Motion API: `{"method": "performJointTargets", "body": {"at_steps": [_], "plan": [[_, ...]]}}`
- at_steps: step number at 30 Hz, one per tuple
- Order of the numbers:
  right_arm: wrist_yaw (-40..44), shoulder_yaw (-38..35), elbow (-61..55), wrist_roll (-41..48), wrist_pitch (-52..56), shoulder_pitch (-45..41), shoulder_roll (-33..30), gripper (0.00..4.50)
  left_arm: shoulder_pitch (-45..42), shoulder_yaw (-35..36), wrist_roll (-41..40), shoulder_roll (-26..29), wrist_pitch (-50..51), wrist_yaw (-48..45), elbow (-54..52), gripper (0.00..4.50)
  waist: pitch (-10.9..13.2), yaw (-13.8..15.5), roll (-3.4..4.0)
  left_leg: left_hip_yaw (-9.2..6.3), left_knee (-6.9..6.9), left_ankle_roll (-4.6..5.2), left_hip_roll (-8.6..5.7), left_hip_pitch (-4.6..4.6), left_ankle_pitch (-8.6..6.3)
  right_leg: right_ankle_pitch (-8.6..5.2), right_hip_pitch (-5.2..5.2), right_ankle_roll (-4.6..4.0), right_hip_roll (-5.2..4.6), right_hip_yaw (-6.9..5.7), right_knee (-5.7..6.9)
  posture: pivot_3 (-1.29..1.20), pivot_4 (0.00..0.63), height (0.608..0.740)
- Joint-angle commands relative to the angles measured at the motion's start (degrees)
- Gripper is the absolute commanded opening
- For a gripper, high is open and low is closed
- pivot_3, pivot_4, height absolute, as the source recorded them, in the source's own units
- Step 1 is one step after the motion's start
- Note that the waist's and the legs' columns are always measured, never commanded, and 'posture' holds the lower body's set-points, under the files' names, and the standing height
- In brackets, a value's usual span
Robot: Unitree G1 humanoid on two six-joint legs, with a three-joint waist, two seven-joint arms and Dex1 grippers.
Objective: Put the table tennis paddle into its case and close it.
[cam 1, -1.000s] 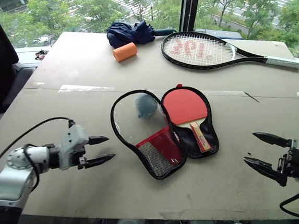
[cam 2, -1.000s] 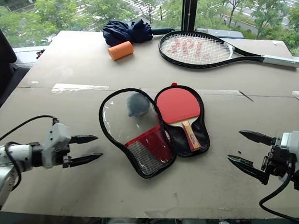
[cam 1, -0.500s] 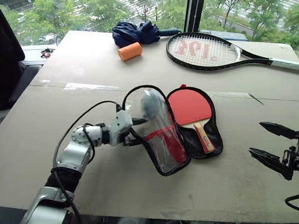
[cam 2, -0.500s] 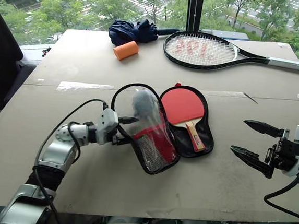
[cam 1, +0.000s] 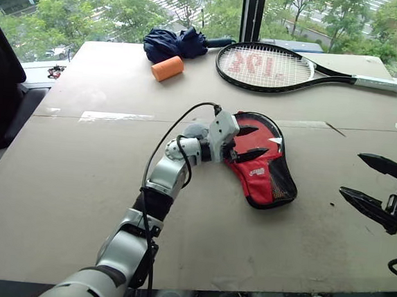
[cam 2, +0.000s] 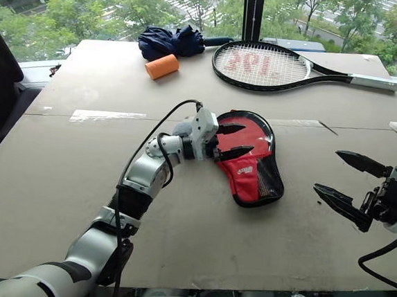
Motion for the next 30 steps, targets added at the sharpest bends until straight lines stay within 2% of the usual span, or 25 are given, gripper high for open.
{"method": "performJointTargets", "body": {"at_steps": [1, 5, 8, 13, 16, 18, 21, 25, 30], "plan": [[-0.94, -1.71, -1.82, 1.11, 0.02, 0.01, -0.54, 4.46, 1.18, 1.01, -1.85, 1.27, -0.09, -1.44, -3.85, 3.41, 0.0, 0.01, 0.0, 0.01, 0.01, 0.0, -0.01, 0.0, 0.0, 0.0, 0.0, 0.0, -0.01, 0.0, 0.0, 0.0, 0.15, 0.74], [-3.39, 1.91, -0.65, -1.38, 0.43, -1.74, -0.33, 4.46, 4.65, 2.78, -7.0, 6.37, 4.37, -5.78, -14.32, 3.41, 0.0, -0.11, 0.0, -0.02, 0.01, 0.0, 0.0, 0.0, 0.0, 0.0, -0.01, 0.0, -0.02, 0.0, -0.01, 0.0, 0.15, 0.74], [-8.61, 8.51, 0.82, -4.43, 3.46, -6.46, 0.68, 4.46, 7.22, 5.6, -11.96, 14.28, 10.96, -9.19, -23.45, 3.41, 0.0, -0.83, 0.0, -0.02, 0.0, -0.01, 0.06, 0.0, 0.0, 0.0, -0.02, -0.01, 0.0, 0.01, 0.0, 0.0, 0.15, 0.74], [-16.35, 18.22, 4.01, -9.17, 9.17, -15.23, 2.73, 4.46, 9.7, 9.33, -15.68, 25.54, 18.14, -12.94, -29.8, 3.41, 0.0, -0.73, 0.04, -0.02, 0.01, -0.02, 0.07, 0.02, 0.01, 0.0, -0.03, -0.01, 0.0, 0.0, -0.02, 0.0, 0.15, 0.74], [-20.37, 22.43, 7.38, -9.69, 15.4, -20.87, 4.58, 4.46, 10.79, 12.91, -21.07, 31.3, 23.29, -15.73, -33.36, 3.41, 0.04, -0.51, 0.0, -0.04, -0.05, -0.02, 0.07, -0.06, 0.01, -0.01, -0.12, -0.02, 0.0, 0.0, -0.05, 0.0, 0.15, 0.74], [-22.1, 25.62, 14.15, -9.18, 25.66, -25.97, 4.54, 4.46, 11.3, 15.28, -23.53, 34.95, 26.88, -15.74, -36.21, 3.41, 0.07, -0.46, -0.04, -0.09, -0.04, -0.03, 0.04, -0.13, 0.01, -0.01, -0.16, -0.02, -0.05, -0.05, -0.07, 0.0, 0.15, 0.74], [-19.12, 28.35, 22.29, -7.39, 33.85, -31.58, 4.91, 4.46, 11.35, 17.15, -25.81, 37.42, 29.7, -14.53, -39.33, 3.41, 0.09, -0.48, -0.08, -0.06, -0.04, -0.02, 0.03, -0.14, 0.01, 0.0, -0.15, -0.02, -0.06, -0.01, -0.09, 0.0, 0.15, 0.74], [-17.25, 30.57, 31.59, -7.76, 39.24, -38.14, 6.96, 4.46, 11.16, 18.94, -30.89, 37.4, 33.18, -13.04, -42.43, 3.41, 0.1, -0.89, -0.05, -0.04, -0.09, -0.02, 0.04, -0.14, 0.01, -0.01, -0.17, -0.02, -0.05, 0.0, -0.09, 0.0, 0.15, 0.74], [-14.45, 33.89, 34.27, -7.58, 44.87, -42.0, 9.31, 4.46, 11.81, 19.94, -33.3, 39.86, 35.08, -13.57, -43.97, 3.41, 0.09, -2.18, -0.07, -0.03, -0.11, -0.02, 0.11, -0.1, 0.01, -0.01, -0.18, -0.02, 0.01, 0.0, -0.04, 0.0, 0.15, 0.74]]}}
